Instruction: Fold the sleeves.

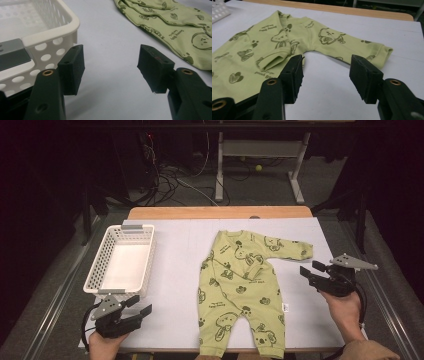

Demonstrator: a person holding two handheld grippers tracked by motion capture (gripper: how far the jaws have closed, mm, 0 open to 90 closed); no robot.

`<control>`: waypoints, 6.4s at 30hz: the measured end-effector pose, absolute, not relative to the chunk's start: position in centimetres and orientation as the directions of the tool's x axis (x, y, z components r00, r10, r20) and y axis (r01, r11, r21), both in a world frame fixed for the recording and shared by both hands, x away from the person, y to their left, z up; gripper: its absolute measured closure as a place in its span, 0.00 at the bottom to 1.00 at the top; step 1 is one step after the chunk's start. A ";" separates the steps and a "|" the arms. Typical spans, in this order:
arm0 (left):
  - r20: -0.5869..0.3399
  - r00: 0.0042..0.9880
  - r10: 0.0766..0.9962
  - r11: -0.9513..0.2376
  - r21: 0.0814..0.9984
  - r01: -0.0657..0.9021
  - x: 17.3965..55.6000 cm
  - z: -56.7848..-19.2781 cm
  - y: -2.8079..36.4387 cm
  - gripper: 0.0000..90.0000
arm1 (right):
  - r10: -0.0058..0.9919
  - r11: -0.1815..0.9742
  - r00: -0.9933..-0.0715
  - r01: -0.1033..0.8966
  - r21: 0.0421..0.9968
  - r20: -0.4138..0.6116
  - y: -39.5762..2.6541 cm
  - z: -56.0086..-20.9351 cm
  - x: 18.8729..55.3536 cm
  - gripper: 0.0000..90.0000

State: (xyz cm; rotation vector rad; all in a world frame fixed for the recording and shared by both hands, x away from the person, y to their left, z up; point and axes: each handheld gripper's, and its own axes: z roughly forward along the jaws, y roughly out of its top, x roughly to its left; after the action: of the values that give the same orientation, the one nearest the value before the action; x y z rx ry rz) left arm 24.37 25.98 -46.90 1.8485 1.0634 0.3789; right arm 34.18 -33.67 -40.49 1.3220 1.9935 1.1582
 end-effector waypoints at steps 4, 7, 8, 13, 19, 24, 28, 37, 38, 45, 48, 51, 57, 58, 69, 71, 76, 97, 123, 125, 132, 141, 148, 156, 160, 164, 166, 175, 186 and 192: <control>-0.172 0.587 0.791 -0.196 0.838 0.510 24.4 -47.0 25.7 0.40 | 0.923 0.165 -0.379 0.554 0.816 0.070 -34.0 -40.5 36.0 0.52; -0.171 0.589 0.790 -0.202 0.835 0.513 24.4 -47.1 25.7 0.40 | 0.937 0.168 -0.343 0.608 0.776 0.066 -34.2 -40.6 37.4 0.55; -0.175 0.586 0.791 -0.197 0.834 0.515 24.4 -47.1 25.7 0.40 | 0.941 0.168 -0.333 0.623 0.764 0.064 -34.3 -40.6 37.9 0.56; -0.178 0.585 0.791 -0.197 0.832 0.519 24.5 -47.2 25.7 0.40 | 0.946 0.182 -0.317 0.688 0.702 0.065 -34.5 -41.1 40.2 0.69; -0.189 0.591 0.784 -0.194 0.831 0.522 24.6 -47.2 25.6 0.40 | 0.962 0.173 -0.266 0.756 0.632 0.054 -34.4 -42.3 42.9 0.71; -0.201 0.592 0.780 -0.188 0.828 0.529 24.7 -47.2 25.6 0.40 | 0.974 0.158 -0.224 0.776 0.611 0.032 -34.3 -42.5 44.7 0.73; -0.209 0.597 0.774 -0.184 0.829 0.529 24.8 -47.3 25.6 0.40 | 0.981 0.154 -0.195 0.784 0.601 0.004 -34.3 -42.4 45.6 0.77; -0.210 0.603 0.770 -0.192 0.825 0.532 24.9 -47.3 25.5 0.40 | 0.984 0.160 -0.177 0.844 0.512 -0.015 -34.0 -44.1 47.2 0.86; -0.210 0.604 0.769 -0.194 0.824 0.533 24.9 -47.4 25.5 0.40 | 0.985 0.155 -0.173 0.840 0.519 -0.013 -34.0 -44.2 47.2 0.88; -0.216 0.601 0.769 -0.189 0.822 0.537 25.0 -47.4 25.5 0.40 | 0.979 0.192 -0.195 0.827 0.528 -0.050 -33.4 -43.9 47.0 0.99; -0.218 0.603 0.768 -0.189 0.821 0.539 25.1 -47.4 25.5 0.40 | 0.977 0.201 -0.207 0.808 0.554 -0.051 -33.1 -43.5 46.7 0.99; -0.223 0.597 0.771 -0.185 0.818 0.544 25.2 -47.5 25.4 0.40 | 0.971 0.218 -0.235 0.781 0.585 -0.049 -32.7 -42.7 46.3 0.99; -0.227 0.592 0.773 -0.177 0.820 0.545 25.1 -47.5 25.6 0.40 | 0.963 0.226 -0.267 0.753 0.618 -0.026 -32.4 -41.7 45.4 0.99; -0.228 0.593 0.773 -0.177 0.819 0.545 25.1 -47.5 25.6 0.40 | 0.961 0.231 -0.276 0.745 0.626 -0.026 -32.2 -41.5 45.3 0.99; -0.231 0.595 0.770 -0.178 0.817 0.548 25.2 -47.5 25.5 0.40 | 0.941 0.269 -0.338 0.693 0.669 -0.028 -30.7 -40.2 44.8 0.99; -0.233 0.594 0.770 -0.176 0.817 0.549 25.2 -47.5 25.5 0.40 | 0.936 0.275 -0.350 0.682 0.677 -0.029 -30.3 -39.6 44.8 0.99; -0.241 0.597 0.765 -0.178 0.813 0.555 25.3 -47.6 25.5 0.40 | 0.925 0.299 -0.378 0.660 0.689 -0.040 -29.2 -38.6 44.7 0.99; -0.235 0.604 0.761 -0.189 0.811 0.554 25.2 -47.6 25.4 0.40 | 0.869 0.368 -0.493 0.572 0.733 -0.052 -24.5 -36.0 43.5 0.99; -0.257 0.600 0.757 -0.168 0.811 0.560 25.4 -47.6 25.5 0.40 | 0.724 0.489 -0.689 0.518 0.702 0.004 -17.2 -38.6 42.4 0.98; -0.260 0.600 0.757 -0.169 0.809 0.563 25.4 -47.7 25.5 0.40 | 0.719 0.497 -0.695 0.524 0.691 0.009 -16.9 -39.2 42.4 0.98; -0.264 0.595 0.759 -0.163 0.808 0.566 25.5 -47.7 25.5 0.40 | 0.723 0.509 -0.689 0.568 0.647 0.035 -16.4 -42.0 42.8 0.97; -0.263 0.596 0.759 -0.166 0.806 0.567 25.5 -47.7 25.5 0.40 | 0.711 0.522 -0.703 0.554 0.649 0.028 -16.4 -42.3 42.2 0.88; -0.266 0.594 0.759 -0.163 0.806 0.570 25.6 -47.7 25.5 0.40 | 0.739 0.476 -0.673 0.530 0.702 0.007 -17.7 -40.2 41.5 0.86; -0.267 0.596 0.757 -0.165 0.805 0.570 25.7 -47.8 25.5 0.40 | 0.769 0.492 -0.639 0.602 0.630 0.010 -16.6 -42.3 42.9 0.83; -0.268 0.596 0.757 -0.163 0.805 0.570 25.6 -47.7 25.5 0.40 | 0.762 0.501 -0.648 0.606 0.618 0.018 -15.3 -42.9 43.2 0.82; -0.265 0.598 0.757 -0.166 0.806 0.568 25.6 -47.7 25.5 0.40 | 0.759 0.531 -0.651 0.623 0.574 0.004 -14.1 -43.7 43.6 0.82; -0.264 0.598 0.757 -0.168 0.806 0.568 25.6 -47.7 25.5 0.40 | 0.757 0.549 -0.654 0.635 0.543 0.000 -13.7 -44.2 43.8 0.87; -0.264 0.598 0.757 -0.171 0.803 0.571 25.7 -47.8 25.5 0.40 | 0.718 0.587 -0.695 0.578 0.567 -0.034 -13.4 -42.7 42.9 1.00; -0.263 0.597 0.758 -0.172 0.803 0.571 25.7 -47.8 25.4 0.40 | 0.645 0.637 -0.764 0.515 0.573 -0.030 -11.6 -42.2 41.0 1.00; -0.262 0.598 0.757 -0.172 0.803 0.570 25.8 -47.8 25.4 0.40 | 0.649 0.637 -0.760 0.543 0.547 -0.002 -10.8 -43.8 41.2 0.94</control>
State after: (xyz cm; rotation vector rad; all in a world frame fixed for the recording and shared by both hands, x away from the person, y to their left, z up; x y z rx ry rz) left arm 25.75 25.45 -47.79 1.8589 1.0703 0.2423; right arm 41.15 -10.79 -43.80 0.9797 2.6587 0.7907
